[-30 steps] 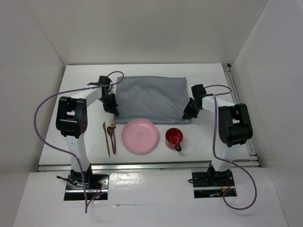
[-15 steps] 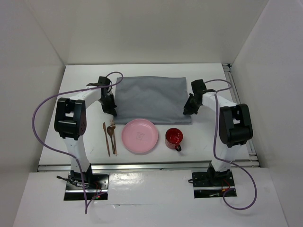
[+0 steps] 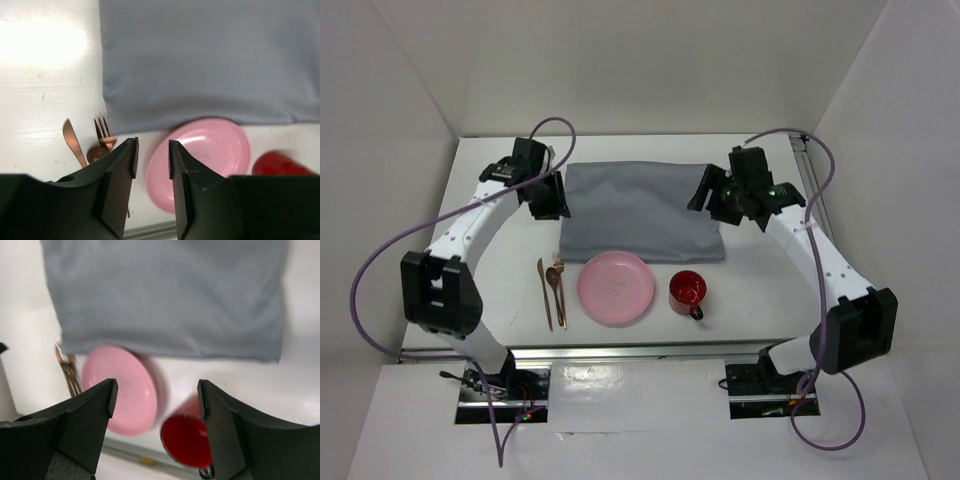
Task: Set the dinner table for one person
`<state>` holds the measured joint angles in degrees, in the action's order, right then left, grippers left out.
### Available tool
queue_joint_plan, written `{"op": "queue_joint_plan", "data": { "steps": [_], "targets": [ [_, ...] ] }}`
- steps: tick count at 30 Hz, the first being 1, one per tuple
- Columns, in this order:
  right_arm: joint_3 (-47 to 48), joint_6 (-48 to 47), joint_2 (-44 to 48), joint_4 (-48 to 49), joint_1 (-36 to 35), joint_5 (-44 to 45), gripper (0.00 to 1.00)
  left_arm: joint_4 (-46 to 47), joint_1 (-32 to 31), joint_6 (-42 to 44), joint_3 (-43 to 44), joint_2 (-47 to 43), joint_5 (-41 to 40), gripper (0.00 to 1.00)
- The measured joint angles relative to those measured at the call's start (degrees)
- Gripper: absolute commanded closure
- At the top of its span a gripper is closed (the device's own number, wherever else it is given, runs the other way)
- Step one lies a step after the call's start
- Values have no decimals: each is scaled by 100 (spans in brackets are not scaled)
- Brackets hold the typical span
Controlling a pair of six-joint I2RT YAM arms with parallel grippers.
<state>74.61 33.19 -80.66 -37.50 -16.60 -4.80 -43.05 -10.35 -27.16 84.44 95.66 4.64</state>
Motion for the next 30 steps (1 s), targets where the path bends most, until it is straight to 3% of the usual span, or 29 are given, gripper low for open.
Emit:
{"op": "queue_joint_plan", "data": {
  "steps": [7,13,18,25,26,30],
  "targets": [
    [-1537,306,925,-750,-275,-22,21,37,-787,-557,-2028,-1572,136,23],
    [-2118,525,1279,-1021,-313,-140,25,42,-1027,-1196,-3550,-2208,166,23],
    [-2361,612,1294,-997,-450,-208,31,105,-1051,-1388,-3783,-2706,155,24],
    [-2647,715,911,-817,-785,-162,55,129,-1091,-1381,-3635,-2826,20,26],
    [-2671,743,870,-804,-824,-155,64,127,-1091,-1379,-3593,-2826,4,26],
    [-2708,828,817,-748,-962,-42,84,114,-1091,-1375,-3427,-2826,-39,26]
  ]
}}
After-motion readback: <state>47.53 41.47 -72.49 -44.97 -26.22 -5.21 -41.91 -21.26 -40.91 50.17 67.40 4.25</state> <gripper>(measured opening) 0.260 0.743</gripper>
